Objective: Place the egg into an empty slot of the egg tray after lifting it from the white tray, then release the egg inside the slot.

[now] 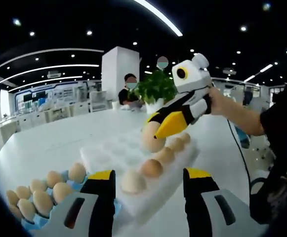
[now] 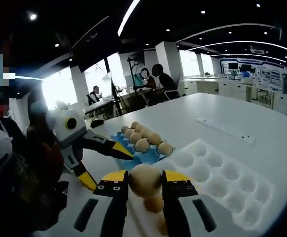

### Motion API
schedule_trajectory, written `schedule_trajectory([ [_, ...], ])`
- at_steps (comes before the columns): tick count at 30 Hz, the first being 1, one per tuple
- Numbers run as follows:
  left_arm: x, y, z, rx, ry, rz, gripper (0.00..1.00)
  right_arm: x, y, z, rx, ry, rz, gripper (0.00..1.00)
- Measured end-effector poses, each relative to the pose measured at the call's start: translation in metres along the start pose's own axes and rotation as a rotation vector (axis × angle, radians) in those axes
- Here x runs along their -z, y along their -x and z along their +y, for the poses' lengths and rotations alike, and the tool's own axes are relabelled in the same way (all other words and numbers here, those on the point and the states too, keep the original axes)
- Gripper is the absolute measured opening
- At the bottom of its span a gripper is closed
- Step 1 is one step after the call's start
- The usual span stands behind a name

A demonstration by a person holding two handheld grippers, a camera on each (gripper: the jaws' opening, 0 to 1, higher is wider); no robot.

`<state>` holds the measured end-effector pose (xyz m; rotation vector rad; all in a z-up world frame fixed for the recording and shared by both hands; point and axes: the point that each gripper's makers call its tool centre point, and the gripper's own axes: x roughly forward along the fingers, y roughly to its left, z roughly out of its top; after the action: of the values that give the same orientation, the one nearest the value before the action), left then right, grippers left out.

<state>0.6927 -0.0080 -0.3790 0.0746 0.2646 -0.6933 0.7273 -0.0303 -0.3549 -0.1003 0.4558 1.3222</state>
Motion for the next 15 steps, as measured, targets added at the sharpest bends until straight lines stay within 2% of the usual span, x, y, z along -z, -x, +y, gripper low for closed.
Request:
schedule_trajectory([
  [15, -0.012, -0.011, -0.002, 0.005, 0.012, -0.036, 0.51, -0.001, -0.011, 0.013, -0.022, -0.008, -0.001, 0.28],
])
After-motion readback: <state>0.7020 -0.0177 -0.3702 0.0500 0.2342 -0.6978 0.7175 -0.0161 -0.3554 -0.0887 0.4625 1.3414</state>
